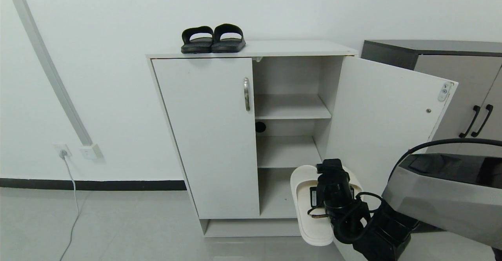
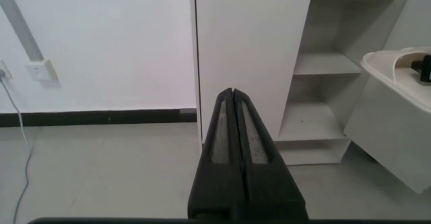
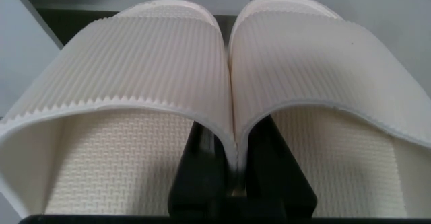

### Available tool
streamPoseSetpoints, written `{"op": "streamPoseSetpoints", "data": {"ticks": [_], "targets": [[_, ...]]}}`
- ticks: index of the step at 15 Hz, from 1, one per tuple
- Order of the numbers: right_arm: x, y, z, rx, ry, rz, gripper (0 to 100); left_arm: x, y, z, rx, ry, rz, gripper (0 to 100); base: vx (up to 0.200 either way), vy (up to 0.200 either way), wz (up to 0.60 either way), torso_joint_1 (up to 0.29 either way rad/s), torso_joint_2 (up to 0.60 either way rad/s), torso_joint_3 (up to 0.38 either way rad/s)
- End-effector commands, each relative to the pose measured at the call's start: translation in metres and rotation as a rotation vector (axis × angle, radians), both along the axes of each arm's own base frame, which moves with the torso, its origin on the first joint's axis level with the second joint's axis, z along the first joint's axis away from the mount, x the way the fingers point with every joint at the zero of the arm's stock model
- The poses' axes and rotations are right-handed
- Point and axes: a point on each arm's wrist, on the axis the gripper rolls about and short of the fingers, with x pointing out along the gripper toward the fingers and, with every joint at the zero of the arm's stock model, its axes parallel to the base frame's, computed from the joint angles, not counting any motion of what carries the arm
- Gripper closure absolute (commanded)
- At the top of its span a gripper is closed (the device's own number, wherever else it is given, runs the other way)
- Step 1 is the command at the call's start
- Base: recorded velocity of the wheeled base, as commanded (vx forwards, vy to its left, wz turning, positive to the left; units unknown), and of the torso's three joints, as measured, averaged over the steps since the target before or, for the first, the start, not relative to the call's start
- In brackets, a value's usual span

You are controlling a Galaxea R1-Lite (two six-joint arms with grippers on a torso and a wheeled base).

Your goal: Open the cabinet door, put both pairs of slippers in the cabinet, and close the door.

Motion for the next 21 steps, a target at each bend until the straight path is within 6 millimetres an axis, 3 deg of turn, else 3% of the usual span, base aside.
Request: {"op": "streamPoseSetpoints", "data": {"ticks": [1,7,9,10,14,21], "targets": [[0.002,-0.002,0.001,0.001,-0.002,-0.007,100,0.000,0.000,0.000,0.000,0.001,0.001,100,0.000,0.000,0.00,0.000,0.00,0.000],[-0.001,0.002,0.002,0.008,-0.004,0.014,100,0.000,0.000,0.000,0.000,0.001,0.001,100,0.000,0.000,0.00,0.000,0.00,0.000],[-0.012,0.018,0.008,0.019,-0.019,0.066,100,0.000,0.000,0.000,0.000,-0.001,0.002,100,0.000,0.000,0.00,0.000,0.00,0.000],[-0.014,0.036,0.012,0.038,-0.040,0.106,100,0.000,0.000,0.000,0.000,0.001,0.002,100,0.000,0.000,0.00,0.000,0.00,0.000],[0.014,0.060,0.008,0.046,-0.062,0.104,100,0.000,0.000,0.000,0.000,0.001,-0.001,100,0.000,0.000,0.00,0.000,0.00,0.000],[0.016,0.057,0.006,0.045,-0.057,0.089,100,0.000,0.000,0.000,0.003,0.001,-0.002,100,0.000,0.000,0.00,0.000,0.00,0.000]]}}
